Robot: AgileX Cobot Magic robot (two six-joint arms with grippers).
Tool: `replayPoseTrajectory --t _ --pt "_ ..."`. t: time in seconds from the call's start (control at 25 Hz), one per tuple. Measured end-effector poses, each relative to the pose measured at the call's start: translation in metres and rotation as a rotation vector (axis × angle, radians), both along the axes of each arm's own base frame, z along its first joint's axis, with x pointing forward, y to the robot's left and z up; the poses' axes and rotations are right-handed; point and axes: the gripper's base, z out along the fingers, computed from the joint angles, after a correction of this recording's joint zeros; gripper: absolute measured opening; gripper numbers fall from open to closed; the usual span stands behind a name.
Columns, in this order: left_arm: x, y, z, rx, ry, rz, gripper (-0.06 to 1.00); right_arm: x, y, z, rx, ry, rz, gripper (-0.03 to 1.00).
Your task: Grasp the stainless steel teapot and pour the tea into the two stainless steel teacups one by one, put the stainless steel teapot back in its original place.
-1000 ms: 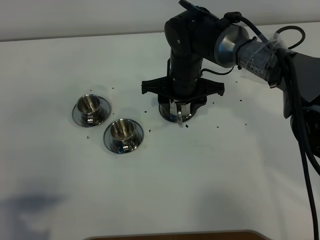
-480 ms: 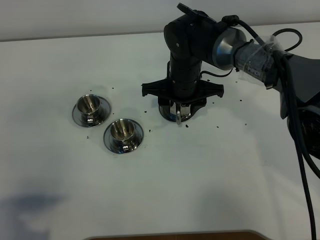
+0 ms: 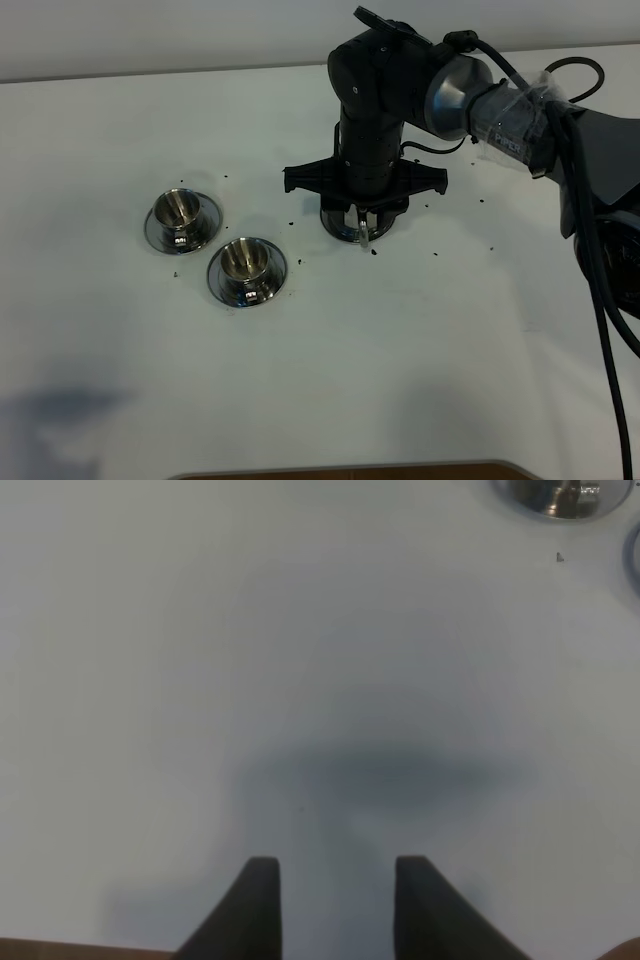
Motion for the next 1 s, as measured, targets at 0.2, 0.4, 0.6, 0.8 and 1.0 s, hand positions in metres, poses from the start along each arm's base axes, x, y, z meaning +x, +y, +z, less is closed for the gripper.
replayPoseTrajectory --t 0.2,0.4,0.6,0.8,1.0 --pt "0.0 0.0 0.0 0.0 0.0 0.0 0.33 0.0001 0.0 0.0 0.001 -0.001 0.0 0.26" --pt "0.0 0.0 0.0 0.0 0.0 0.0 0.33 0.0001 0.0 0.0 0.0 -0.001 0.001 0.2" --pt "0.0 0.0 0.0 0.0 0.0 0.0 0.33 0.0005 -0.0004 0.0 -0.006 -0.006 0.006 0.2" --pt "0.0 0.0 0.0 0.0 0.0 0.0 0.33 0.0005 -0.0013 0.0 -0.016 -0.008 0.021 0.2" --pt "0.0 0.0 0.0 0.0 0.0 0.0 0.33 0.0012 -0.0041 -0.0001 -0.052 -0.016 0.053 0.2"
